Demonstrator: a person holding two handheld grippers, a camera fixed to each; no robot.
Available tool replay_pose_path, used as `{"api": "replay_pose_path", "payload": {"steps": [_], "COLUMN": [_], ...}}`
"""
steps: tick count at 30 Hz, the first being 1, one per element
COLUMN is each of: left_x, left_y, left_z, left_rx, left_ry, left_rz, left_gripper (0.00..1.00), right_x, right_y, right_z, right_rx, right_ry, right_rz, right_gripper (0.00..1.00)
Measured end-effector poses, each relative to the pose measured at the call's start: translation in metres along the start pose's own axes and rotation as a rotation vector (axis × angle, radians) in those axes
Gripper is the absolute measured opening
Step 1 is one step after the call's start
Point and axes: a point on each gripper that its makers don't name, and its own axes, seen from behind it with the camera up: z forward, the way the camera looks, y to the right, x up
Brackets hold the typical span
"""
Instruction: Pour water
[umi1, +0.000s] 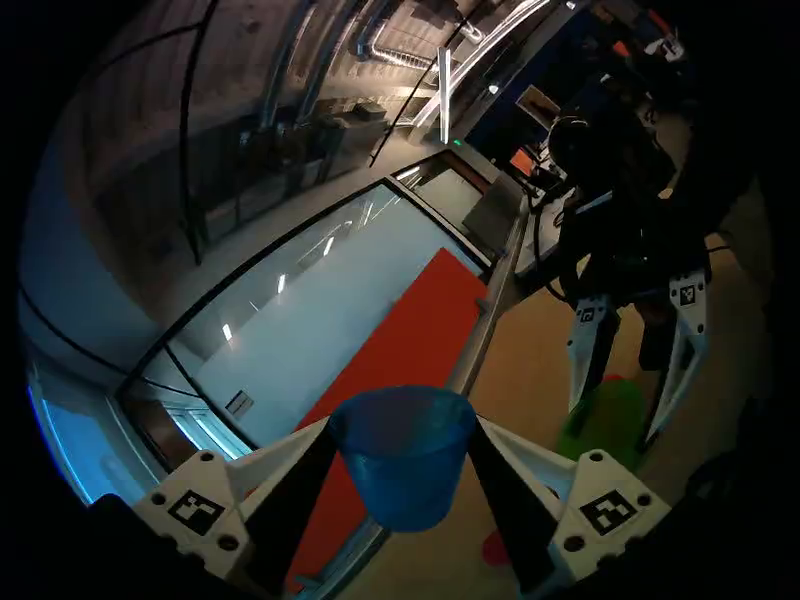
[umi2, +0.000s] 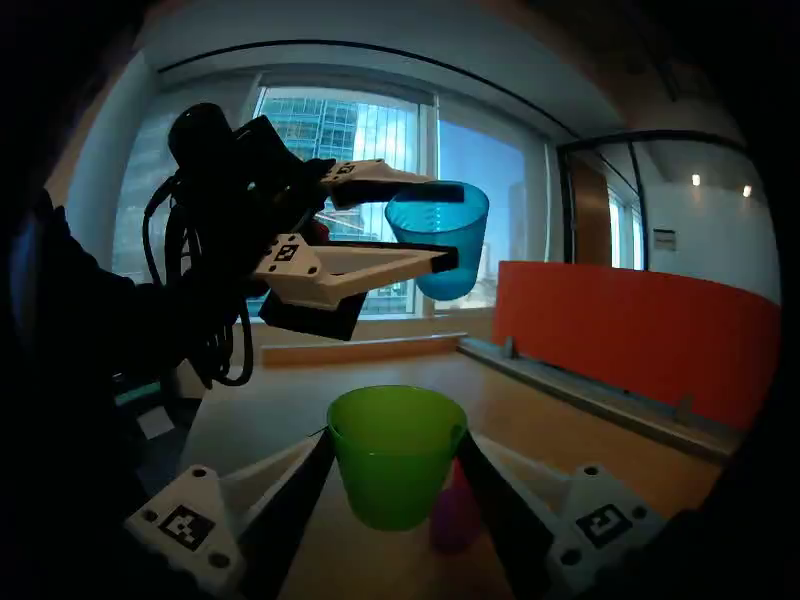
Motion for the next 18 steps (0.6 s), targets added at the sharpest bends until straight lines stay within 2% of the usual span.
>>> {"api": "replay_pose_path", "payload": {"steps": [9, 18], "left_x": [0.0023, 0.0072], "left_y": [-0.0020, 0.0012], "left_z": [0.0023, 0.0031], "left_rx": [0.009, 0.006], "left_ry": [0.001, 0.010], "left_rz": [0.047, 0.096], "left_gripper": [0.88, 0.88], "right_x": [0.0014, 0.0029], "right_y": [-0.0010, -0.0006], "right_z": [0.0002, 0.0009], "right_rx": [0.000, -0.002], "right_ry": [0.001, 0.003], "right_rz": [0.002, 0.000], "right_gripper": [0.89, 0.89]}}
